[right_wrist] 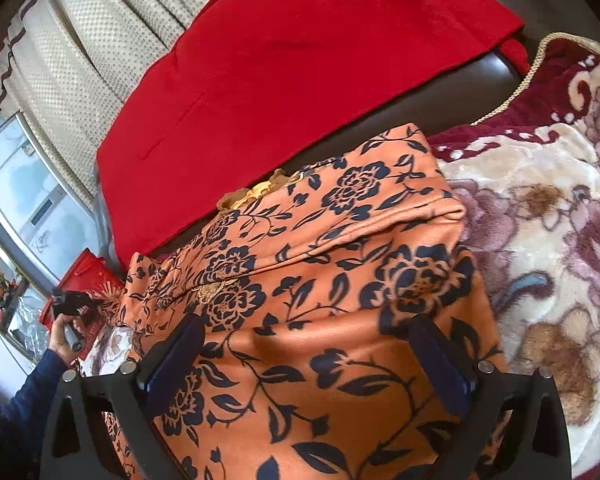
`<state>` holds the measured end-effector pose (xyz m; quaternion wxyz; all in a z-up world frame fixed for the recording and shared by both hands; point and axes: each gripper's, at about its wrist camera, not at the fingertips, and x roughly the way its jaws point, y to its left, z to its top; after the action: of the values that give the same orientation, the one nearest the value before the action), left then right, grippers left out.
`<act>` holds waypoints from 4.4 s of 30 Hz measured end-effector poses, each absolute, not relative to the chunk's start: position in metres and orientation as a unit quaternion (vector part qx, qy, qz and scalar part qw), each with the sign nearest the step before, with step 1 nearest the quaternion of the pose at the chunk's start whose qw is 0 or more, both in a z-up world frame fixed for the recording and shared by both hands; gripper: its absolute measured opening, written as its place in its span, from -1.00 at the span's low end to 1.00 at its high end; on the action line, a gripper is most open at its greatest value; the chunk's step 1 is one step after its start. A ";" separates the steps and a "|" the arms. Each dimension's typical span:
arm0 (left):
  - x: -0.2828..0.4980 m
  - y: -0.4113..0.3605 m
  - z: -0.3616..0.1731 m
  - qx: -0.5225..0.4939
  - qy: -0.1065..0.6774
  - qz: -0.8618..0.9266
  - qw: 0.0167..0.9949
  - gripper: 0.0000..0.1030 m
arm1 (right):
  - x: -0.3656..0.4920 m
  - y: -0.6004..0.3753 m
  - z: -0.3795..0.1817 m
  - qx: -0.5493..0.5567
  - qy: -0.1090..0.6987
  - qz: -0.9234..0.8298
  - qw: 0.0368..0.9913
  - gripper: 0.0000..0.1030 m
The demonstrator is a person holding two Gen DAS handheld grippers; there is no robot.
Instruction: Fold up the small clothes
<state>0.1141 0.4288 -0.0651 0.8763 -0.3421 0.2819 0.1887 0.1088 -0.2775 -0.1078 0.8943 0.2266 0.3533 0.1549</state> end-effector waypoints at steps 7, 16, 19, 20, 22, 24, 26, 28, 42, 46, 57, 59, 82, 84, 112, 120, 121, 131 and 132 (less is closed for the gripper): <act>0.108 0.203 0.046 -0.171 0.225 -0.013 0.959 -0.89 | 0.099 -0.296 -0.111 0.262 0.338 0.154 0.891 0.99; 0.126 -0.040 -0.047 -0.011 0.388 -0.150 0.909 0.41 | 0.078 -0.326 -0.097 0.308 0.313 0.150 0.886 0.99; 0.119 -0.031 -0.061 -0.025 0.406 -0.158 0.900 0.41 | 0.074 -0.335 -0.086 0.310 0.308 0.151 0.887 0.99; 0.099 -0.019 -0.052 -0.039 0.399 -0.158 0.902 0.41 | 0.073 -0.337 -0.083 0.309 0.306 0.153 0.888 0.99; 0.085 0.009 -0.034 -0.081 0.379 -0.153 0.909 0.47 | 0.074 -0.341 -0.074 0.307 0.299 0.161 0.889 0.99; 0.070 0.043 -0.023 -0.114 0.360 -0.137 0.916 0.64 | 0.086 -0.338 -0.067 0.312 0.303 0.172 0.884 0.99; 0.059 0.079 -0.025 -0.143 0.341 -0.107 0.923 0.66 | 0.105 -0.328 -0.060 0.323 0.311 0.196 0.872 0.99; 0.047 0.112 -0.031 -0.172 0.328 -0.066 0.926 0.69 | 0.128 -0.318 -0.056 0.343 0.322 0.222 0.854 0.99; -0.004 0.240 -0.113 -0.273 0.291 0.073 0.914 0.69 | 0.330 -0.138 -0.062 0.033 0.553 0.020 0.833 0.99; -0.005 0.247 -0.118 -0.306 0.283 0.071 0.906 0.69 | 0.285 -0.197 -0.076 0.082 0.527 0.008 0.846 0.98; 0.002 0.230 -0.115 -0.294 0.279 0.053 0.913 0.69 | 0.241 -0.246 -0.045 0.221 0.481 0.049 0.847 0.99; 0.002 0.234 -0.116 -0.304 0.278 0.056 0.910 0.69 | 0.267 -0.207 -0.036 0.148 0.491 0.040 0.858 0.99; 0.004 0.223 -0.115 -0.267 0.280 0.044 0.921 0.69 | 0.261 -0.283 -0.088 0.333 0.472 0.090 0.811 0.82; 0.005 0.225 -0.116 -0.273 0.282 0.045 0.919 0.69 | 0.268 -0.283 -0.100 0.344 0.487 0.081 0.799 0.80; 0.011 0.221 -0.120 -0.258 0.288 0.041 0.921 0.69 | 0.268 -0.299 -0.069 0.248 0.464 0.096 0.845 0.50; 0.019 0.229 -0.116 -0.269 0.313 0.025 0.911 0.69 | 0.273 -0.261 -0.074 0.131 0.515 0.107 0.840 -0.75; 0.022 0.228 -0.109 -0.272 0.312 0.018 0.910 0.69 | 0.267 -0.259 -0.061 0.126 0.501 0.111 0.849 -0.75; 0.125 0.220 -0.112 -0.268 0.422 -0.033 0.866 0.71 | 0.226 -0.321 -0.088 0.233 0.489 0.114 0.833 0.46; 0.135 0.220 -0.118 -0.260 0.433 -0.028 0.863 0.71 | 0.225 -0.331 -0.081 0.244 0.473 0.117 0.838 0.51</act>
<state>0.1353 0.2203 -0.1181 0.8629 -0.2600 0.4325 -0.0277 0.2247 -0.3312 -0.0813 0.8382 0.2443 0.4732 0.1175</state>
